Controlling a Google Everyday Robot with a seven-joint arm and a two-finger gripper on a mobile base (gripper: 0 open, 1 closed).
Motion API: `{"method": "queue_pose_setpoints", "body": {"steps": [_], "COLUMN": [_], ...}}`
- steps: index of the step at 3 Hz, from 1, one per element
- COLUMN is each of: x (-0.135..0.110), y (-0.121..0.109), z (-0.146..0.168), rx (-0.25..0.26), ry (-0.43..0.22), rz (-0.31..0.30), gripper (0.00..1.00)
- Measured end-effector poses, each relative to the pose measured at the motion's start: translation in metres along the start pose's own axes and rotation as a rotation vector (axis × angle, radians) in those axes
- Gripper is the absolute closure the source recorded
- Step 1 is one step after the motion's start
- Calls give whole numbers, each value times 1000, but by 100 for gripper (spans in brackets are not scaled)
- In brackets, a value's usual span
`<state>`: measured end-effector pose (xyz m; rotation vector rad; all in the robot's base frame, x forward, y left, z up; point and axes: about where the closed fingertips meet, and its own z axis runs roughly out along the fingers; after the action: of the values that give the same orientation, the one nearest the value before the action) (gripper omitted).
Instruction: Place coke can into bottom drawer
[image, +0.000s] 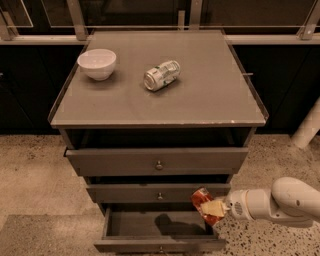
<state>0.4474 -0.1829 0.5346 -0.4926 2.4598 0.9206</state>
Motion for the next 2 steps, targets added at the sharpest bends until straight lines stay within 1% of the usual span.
{"method": "queue_pose_setpoints", "body": {"steps": [1, 2], "x": [0, 15], "y": [0, -20], "z": [0, 19], "rx": [0, 0], "ry": [0, -5], "rz": [0, 70], "gripper": [100, 100]}}
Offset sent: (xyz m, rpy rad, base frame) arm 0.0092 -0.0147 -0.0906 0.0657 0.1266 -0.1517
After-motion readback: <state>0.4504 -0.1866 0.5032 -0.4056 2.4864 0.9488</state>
